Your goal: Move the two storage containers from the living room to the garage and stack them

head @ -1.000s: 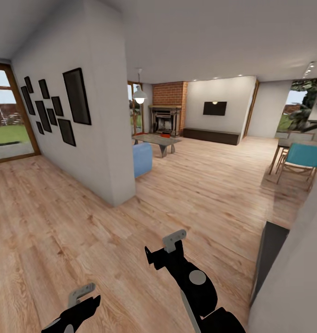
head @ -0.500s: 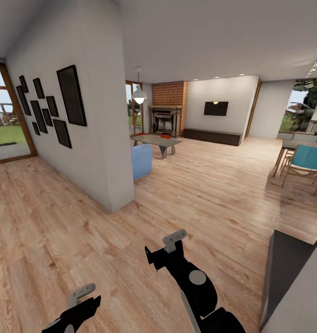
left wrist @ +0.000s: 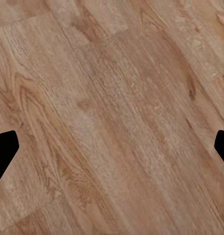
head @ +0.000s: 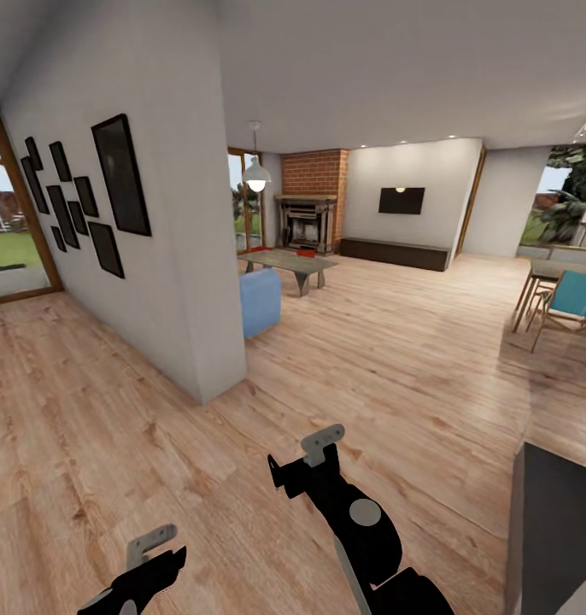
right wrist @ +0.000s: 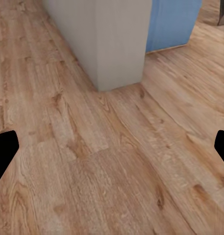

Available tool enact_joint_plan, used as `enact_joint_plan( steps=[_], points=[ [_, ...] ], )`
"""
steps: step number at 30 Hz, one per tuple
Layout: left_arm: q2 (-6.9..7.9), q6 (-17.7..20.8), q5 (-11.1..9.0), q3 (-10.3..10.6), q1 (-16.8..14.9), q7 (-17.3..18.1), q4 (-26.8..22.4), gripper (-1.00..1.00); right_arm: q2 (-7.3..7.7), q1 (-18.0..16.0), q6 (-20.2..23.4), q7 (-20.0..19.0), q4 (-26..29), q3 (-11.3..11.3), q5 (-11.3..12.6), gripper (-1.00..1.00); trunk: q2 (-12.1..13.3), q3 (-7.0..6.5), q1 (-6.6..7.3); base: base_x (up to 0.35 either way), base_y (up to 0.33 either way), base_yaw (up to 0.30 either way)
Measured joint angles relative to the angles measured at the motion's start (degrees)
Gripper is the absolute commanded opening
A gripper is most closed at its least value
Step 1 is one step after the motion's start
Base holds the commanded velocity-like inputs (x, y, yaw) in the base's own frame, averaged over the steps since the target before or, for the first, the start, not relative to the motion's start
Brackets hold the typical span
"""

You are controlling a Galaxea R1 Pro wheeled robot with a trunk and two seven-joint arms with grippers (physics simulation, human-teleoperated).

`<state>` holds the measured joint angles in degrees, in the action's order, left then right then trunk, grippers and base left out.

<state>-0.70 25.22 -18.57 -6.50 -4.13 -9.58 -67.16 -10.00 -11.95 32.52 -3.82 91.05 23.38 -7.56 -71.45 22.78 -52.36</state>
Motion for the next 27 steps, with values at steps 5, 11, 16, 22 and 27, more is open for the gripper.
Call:
enact_joint_plan(
  steps=[5, 11, 16, 22, 27],
  points=[
    [0.00, 0.0, 0.0, 0.0, 0.0, 0.0, 0.0, 1.00, 0.00, 0.0, 0.0, 0.0, 0.0, 0.0, 0.0, 1.00, 0.0, 0.00, 0.00, 0.338, 0.000, 0.000],
    [0.00, 0.0, 0.0, 0.0, 0.0, 0.0, 0.0, 1.00, 0.00, 0.0, 0.0, 0.0, 0.0, 0.0, 0.0, 1.00, 0.0, 0.00, 0.00, 0.338, 0.000, 0.000],
    [0.00, 0.0, 0.0, 0.0, 0.0, 0.0, 0.1, 1.00, 0.00, 0.0, 0.0, 0.0, 0.0, 0.0, 0.0, 1.00, 0.0, 0.00, 0.00, 0.338, 0.000, 0.000],
    [0.00, 0.0, 0.0, 0.0, 0.0, 0.0, 0.1, 1.00, 0.00, 0.0, 0.0, 0.0, 0.0, 0.0, 0.0, 1.00, 0.0, 0.00, 0.00, 0.338, 0.000, 0.000],
    [0.00, 0.0, 0.0, 0.0, 0.0, 0.0, 0.1, 1.00, 0.00, 0.0, 0.0, 0.0, 0.0, 0.0, 0.0, 1.00, 0.0, 0.00, 0.00, 0.338, 0.000, 0.000]
  ],
)
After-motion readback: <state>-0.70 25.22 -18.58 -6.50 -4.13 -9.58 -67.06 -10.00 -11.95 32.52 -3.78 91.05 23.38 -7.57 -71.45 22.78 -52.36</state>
